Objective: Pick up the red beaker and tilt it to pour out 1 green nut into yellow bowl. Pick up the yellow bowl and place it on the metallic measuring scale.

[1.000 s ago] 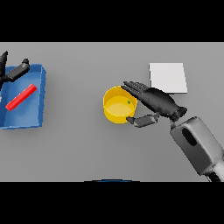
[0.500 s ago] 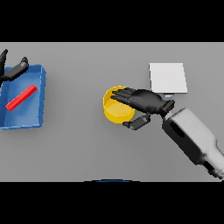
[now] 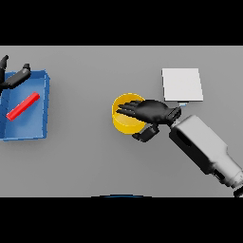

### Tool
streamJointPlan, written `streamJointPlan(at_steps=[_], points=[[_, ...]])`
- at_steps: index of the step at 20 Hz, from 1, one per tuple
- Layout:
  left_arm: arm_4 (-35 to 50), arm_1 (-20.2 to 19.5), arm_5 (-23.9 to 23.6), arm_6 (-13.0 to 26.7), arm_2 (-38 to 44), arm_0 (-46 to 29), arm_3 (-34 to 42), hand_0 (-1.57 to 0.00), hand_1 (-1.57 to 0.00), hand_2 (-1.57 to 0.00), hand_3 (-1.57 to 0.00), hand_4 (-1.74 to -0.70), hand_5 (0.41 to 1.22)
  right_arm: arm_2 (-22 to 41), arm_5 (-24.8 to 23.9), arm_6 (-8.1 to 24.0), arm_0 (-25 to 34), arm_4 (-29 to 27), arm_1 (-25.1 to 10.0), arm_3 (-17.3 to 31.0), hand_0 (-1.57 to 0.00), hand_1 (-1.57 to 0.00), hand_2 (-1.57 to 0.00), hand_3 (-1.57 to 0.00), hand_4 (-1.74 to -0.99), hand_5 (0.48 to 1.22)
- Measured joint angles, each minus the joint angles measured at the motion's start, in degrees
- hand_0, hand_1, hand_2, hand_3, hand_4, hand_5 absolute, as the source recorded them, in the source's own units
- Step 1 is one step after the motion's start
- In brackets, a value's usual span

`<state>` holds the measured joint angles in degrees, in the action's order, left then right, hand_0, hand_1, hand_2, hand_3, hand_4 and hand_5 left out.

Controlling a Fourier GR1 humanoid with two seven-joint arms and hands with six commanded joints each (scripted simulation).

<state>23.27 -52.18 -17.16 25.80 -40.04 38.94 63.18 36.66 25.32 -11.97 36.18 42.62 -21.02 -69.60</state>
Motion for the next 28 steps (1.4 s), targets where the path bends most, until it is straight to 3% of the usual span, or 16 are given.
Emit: streamJointPlan(at_steps=[6,9,11,13,15,16,19,23,28], points=[[-0.2,-0.4,-1.0,1.6,-0.2,0.5,2.0,0.0,0.0,0.0,0.0,-0.79,0.729,0.9,-1.0,-2.1,0.8,0.7,1.0,3.8,0.0,0.0,-0.02,-0.04,-1.289,0.721],[-0.1,-0.9,-0.6,1.7,0.0,0.5,1.9,0.0,0.0,0.0,0.0,-0.79,0.732,1.0,-1.6,-2.0,0.1,0.5,2.0,4.2,0.0,-0.01,-0.08,-0.12,-1.333,0.8],[-0.2,-0.9,-1.1,2.3,-0.4,0.4,3.0,0.0,0.0,0.0,0.0,-0.8,0.73,0.8,-1.4,-0.8,0.5,0.4,2.3,4.8,-0.17,-0.14,-0.2,-0.24,-1.396,0.875],[-0.5,-0.9,-1.1,2.3,-0.4,0.6,2.5,0.0,0.0,0.0,0.0,-0.79,0.729,1.0,-1.1,-1.7,0.4,0.6,1.9,4.5,-0.47,-0.38,-0.38,-0.42,-1.479,0.999],[-0.4,-0.6,-1.2,1.8,-0.3,0.6,2.5,0.0,0.0,0.0,0.0,-0.79,0.732,1.5,-0.9,-2.5,0.5,0.8,1.5,4.3,-0.78,-0.65,-0.59,-0.83,-1.469,1.079],[-0.7,-1.1,-1.3,1.8,-0.5,0.2,2.6,0.0,0.0,0.0,0.0,-0.79,0.733,1.6,-0.8,-2.1,0.5,0.9,1.5,4.2,-0.94,-0.81,-0.79,-0.98,-1.521,1.108],[-0.4,-0.9,-0.8,1.3,-0.3,0.2,2.0,0.0,0.0,0.0,0.0,-0.79,0.735,1.7,0.0,-2.9,0.6,-0.1,0.6,3.7,-1.25,-1.18,-1.17,-1.05,-1.621,1.163],[-0.4,-0.4,-0.4,0.6,-0.2,0.6,1.1,0.0,0.0,0.0,0.0,-0.79,0.727,1.3,0.9,-0.3,1.3,-0.3,0.0,2.7,-1.44,-1.41,-1.41,-1.15,-1.683,1.197],[-0.6,-1.0,-0.9,1.4,-0.3,0.6,2.1,0.0,0.0,0.0,0.0,-0.78,0.727,-0.3,3.9,2.1,1.6,-3.1,-1.6,-1.8,-1.53,-1.52,-1.52,-1.36,-1.714,1.213]])
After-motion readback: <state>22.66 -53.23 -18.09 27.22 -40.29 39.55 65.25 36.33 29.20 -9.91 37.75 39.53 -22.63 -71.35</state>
